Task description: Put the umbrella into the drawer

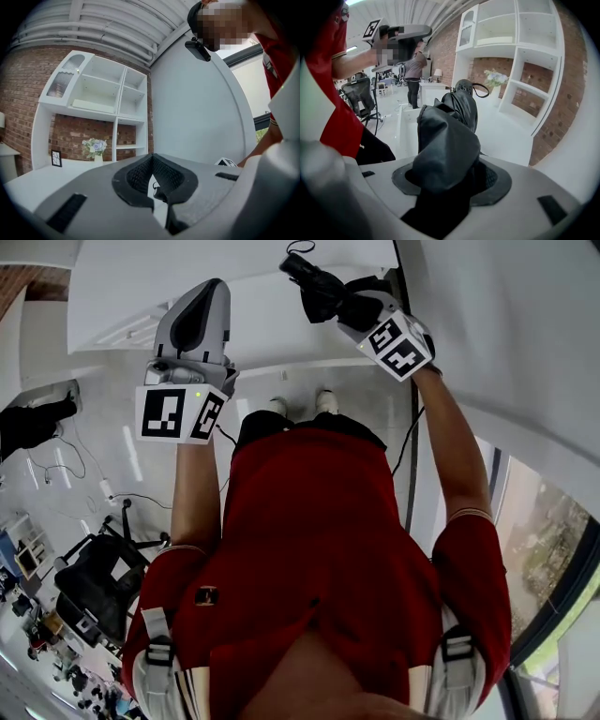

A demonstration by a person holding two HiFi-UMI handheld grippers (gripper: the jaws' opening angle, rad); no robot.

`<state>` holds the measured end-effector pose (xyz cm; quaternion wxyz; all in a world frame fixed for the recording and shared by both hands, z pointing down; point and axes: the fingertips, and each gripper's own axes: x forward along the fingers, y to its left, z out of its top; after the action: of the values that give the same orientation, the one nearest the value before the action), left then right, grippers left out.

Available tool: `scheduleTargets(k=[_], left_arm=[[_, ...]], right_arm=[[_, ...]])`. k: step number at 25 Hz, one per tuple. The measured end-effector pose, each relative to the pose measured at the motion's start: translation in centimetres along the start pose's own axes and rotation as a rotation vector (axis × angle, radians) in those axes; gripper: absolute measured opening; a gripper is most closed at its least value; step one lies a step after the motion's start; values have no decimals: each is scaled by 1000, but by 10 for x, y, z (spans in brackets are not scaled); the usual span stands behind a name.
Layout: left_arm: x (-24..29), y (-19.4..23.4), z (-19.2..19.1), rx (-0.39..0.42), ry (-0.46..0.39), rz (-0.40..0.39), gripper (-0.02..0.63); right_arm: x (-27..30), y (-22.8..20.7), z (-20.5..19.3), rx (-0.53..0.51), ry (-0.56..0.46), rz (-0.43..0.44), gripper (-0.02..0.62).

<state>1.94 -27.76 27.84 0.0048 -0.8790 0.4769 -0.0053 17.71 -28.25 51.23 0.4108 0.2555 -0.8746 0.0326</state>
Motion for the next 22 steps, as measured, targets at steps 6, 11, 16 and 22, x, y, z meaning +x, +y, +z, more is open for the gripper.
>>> scheduleTargets(k=[6,11,16,22], left_arm=[[5,10,-1,-6,5,3,6],[7,29,3,-4,5,21,6],[8,46,-2,-7,19,37,6],[11,59,-5,-8,31,45,6]], right_arm=[[31,6,-18,-22,116,89,247],[49,8,-34,-33,214,140,247],[71,16,-52,7,309,195,247],[90,15,-70,90,415,210,247]])
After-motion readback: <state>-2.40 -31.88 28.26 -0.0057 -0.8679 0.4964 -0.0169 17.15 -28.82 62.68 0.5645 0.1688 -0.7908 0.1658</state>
